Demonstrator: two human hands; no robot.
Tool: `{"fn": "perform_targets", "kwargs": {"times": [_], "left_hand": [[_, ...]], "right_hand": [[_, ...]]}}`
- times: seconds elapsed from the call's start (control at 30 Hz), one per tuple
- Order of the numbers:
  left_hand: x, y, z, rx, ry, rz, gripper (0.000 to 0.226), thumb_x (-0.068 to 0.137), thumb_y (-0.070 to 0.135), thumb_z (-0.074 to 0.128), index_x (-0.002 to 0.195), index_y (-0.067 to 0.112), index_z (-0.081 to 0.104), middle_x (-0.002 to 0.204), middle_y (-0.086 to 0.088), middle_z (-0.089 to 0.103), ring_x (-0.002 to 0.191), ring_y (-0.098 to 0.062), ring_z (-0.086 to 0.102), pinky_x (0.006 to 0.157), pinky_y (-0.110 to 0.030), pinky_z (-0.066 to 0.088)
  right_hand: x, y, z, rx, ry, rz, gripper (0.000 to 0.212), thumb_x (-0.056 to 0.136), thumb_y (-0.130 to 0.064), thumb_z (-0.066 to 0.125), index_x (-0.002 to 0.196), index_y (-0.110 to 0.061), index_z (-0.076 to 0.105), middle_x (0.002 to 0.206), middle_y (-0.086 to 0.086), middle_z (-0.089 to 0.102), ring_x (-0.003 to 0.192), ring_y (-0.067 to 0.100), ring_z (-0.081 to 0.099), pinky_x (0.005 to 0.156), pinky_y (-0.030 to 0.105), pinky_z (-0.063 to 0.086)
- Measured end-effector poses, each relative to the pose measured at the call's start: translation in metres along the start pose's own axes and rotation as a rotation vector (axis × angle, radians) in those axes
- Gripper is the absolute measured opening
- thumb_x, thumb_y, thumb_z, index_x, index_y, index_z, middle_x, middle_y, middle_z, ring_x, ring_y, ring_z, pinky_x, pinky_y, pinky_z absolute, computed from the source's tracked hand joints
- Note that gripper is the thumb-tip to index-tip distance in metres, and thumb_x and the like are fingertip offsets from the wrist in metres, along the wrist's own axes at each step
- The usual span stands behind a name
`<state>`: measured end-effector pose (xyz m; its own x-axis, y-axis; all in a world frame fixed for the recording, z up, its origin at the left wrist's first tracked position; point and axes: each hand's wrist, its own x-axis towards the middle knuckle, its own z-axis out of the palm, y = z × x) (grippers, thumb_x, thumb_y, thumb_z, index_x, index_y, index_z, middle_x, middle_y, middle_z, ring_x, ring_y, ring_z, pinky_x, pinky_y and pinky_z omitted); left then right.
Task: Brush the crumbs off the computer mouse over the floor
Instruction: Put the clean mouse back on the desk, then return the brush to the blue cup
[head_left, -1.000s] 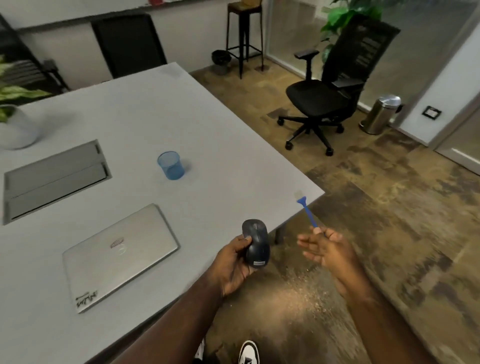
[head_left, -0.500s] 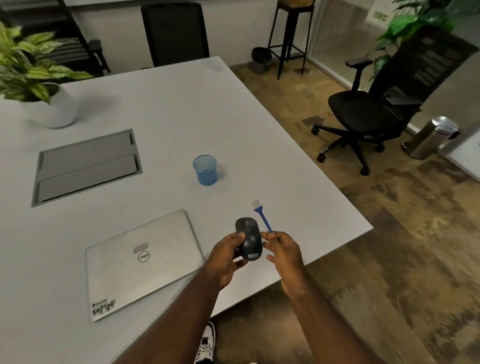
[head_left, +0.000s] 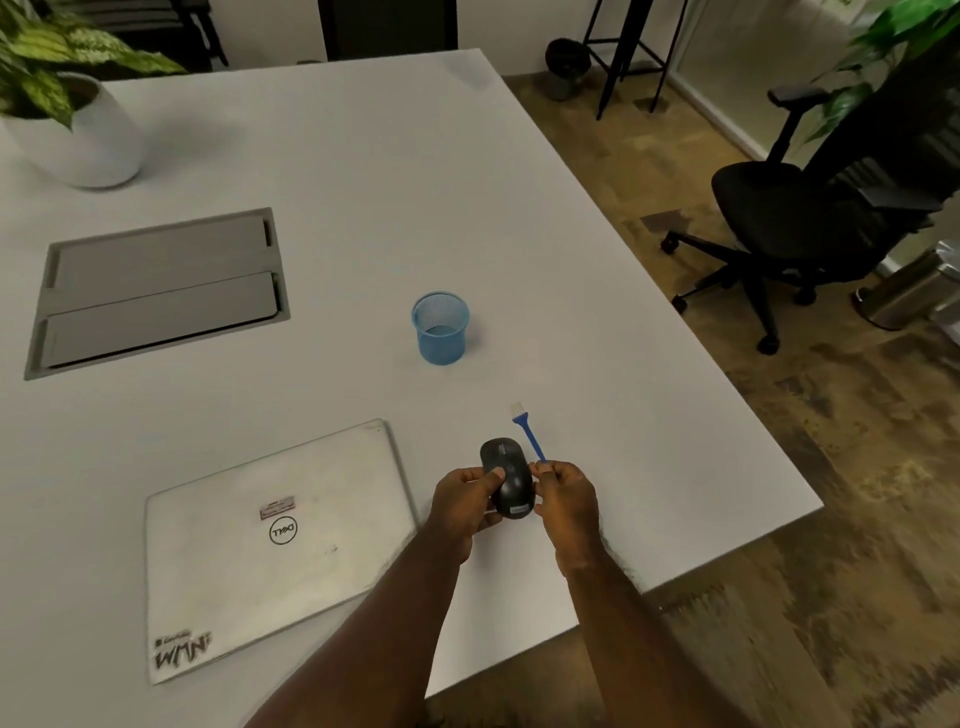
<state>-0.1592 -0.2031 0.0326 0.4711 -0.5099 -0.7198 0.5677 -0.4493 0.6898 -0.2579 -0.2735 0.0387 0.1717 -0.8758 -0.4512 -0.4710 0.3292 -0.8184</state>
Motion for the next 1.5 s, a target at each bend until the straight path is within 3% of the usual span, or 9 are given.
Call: {"fn": "perform_targets", "kwargs": {"times": [0.37,0.57,0.77,0.93,1.13,1.23,1.3,1.4,1.5], "left_hand": [[0.038,-0.016,0.003,0.145,0.097,0.016,0.021,0.09,0.022,0.063,0.104,0.007,0.066,0.094,-0.014,0.072,0.084,-0.029,0.071,0.078,-0.041,0.061],[0.045,-0.019,0.005,0.223,0.139,0.047,0.019,0.088,0.026,0.065,0.097,0.01,0.066,0.09,-0.011,0.072,0.082,-0.028,0.07,0.078,-0.042,0.06],[0.052,-0.021,0.006,0.245,0.175,0.039,0.032,0.085,0.029,0.068,0.109,0.01,0.062,0.1,-0.011,0.069,0.083,-0.026,0.069,0.075,-0.037,0.061],[0.048,-0.016,0.001,0.343,0.209,0.09,0.034,0.083,0.032,0.069,0.11,0.016,0.056,0.102,-0.005,0.064,0.092,-0.026,0.065,0.086,-0.042,0.057],[0.034,-0.009,-0.035,0.522,0.225,0.432,0.02,0.089,0.017,0.059,0.108,0.017,0.063,0.104,0.0,0.064,0.089,-0.012,0.059,0.075,-0.012,0.043],[0.025,-0.005,-0.066,0.685,0.333,0.651,0.027,0.084,0.009,0.06,0.111,0.014,0.064,0.11,-0.003,0.063,0.101,-0.019,0.057,0.09,-0.024,0.043],[0.02,0.001,-0.089,0.844,0.414,0.734,0.034,0.079,0.01,0.06,0.112,0.015,0.064,0.112,-0.006,0.063,0.102,-0.026,0.057,0.088,-0.03,0.044],[0.015,0.01,-0.125,1.085,0.499,0.741,0.045,0.075,0.022,0.058,0.119,0.014,0.064,0.126,-0.012,0.061,0.111,-0.035,0.058,0.088,-0.043,0.047],[0.014,0.011,-0.155,1.307,0.545,0.729,0.051,0.081,0.03,0.053,0.127,0.01,0.06,0.139,-0.018,0.054,0.128,-0.039,0.051,0.097,-0.055,0.043]], "right_hand": [[0.024,0.02,0.019,-0.121,0.024,-0.022,0.024,0.101,-0.022,0.051,0.11,-0.006,0.067,0.103,0.012,0.069,0.094,0.029,0.066,0.088,0.046,0.056],[0.03,0.024,0.023,-0.154,0.024,-0.018,0.026,0.101,-0.022,0.05,0.111,-0.005,0.067,0.101,0.009,0.068,0.093,0.027,0.065,0.088,0.041,0.056],[0.034,0.026,0.024,-0.178,0.028,-0.039,0.027,0.101,-0.024,0.05,0.111,-0.006,0.067,0.097,0.006,0.067,0.087,0.022,0.063,0.082,0.033,0.056],[0.033,0.023,0.014,-0.219,0.059,-0.104,0.026,0.1,-0.022,0.053,0.107,-0.003,0.069,0.094,0.01,0.07,0.082,0.02,0.061,0.074,0.03,0.052],[0.034,-0.004,-0.008,-0.191,0.101,-0.187,0.025,0.093,-0.021,0.064,0.112,-0.007,0.073,0.098,0.012,0.075,0.082,0.024,0.066,0.082,0.042,0.057],[0.035,-0.033,-0.011,-0.172,0.11,-0.254,0.024,0.09,-0.02,0.069,0.11,-0.007,0.074,0.097,0.007,0.073,0.084,0.019,0.065,0.081,0.032,0.055],[0.036,-0.055,-0.008,-0.134,0.121,-0.295,0.018,0.087,-0.019,0.072,0.103,-0.009,0.073,0.091,0.002,0.072,0.08,0.015,0.066,0.074,0.017,0.051],[0.041,-0.089,0.005,-0.139,0.148,-0.37,0.014,0.085,-0.019,0.075,0.095,-0.011,0.07,0.081,-0.002,0.067,0.067,0.001,0.059,0.054,-0.001,0.041],[0.049,-0.119,0.023,-0.183,0.149,-0.445,0.017,0.087,-0.018,0.073,0.099,-0.006,0.072,0.084,-0.001,0.067,0.069,0.008,0.06,0.057,-0.003,0.039]]}}
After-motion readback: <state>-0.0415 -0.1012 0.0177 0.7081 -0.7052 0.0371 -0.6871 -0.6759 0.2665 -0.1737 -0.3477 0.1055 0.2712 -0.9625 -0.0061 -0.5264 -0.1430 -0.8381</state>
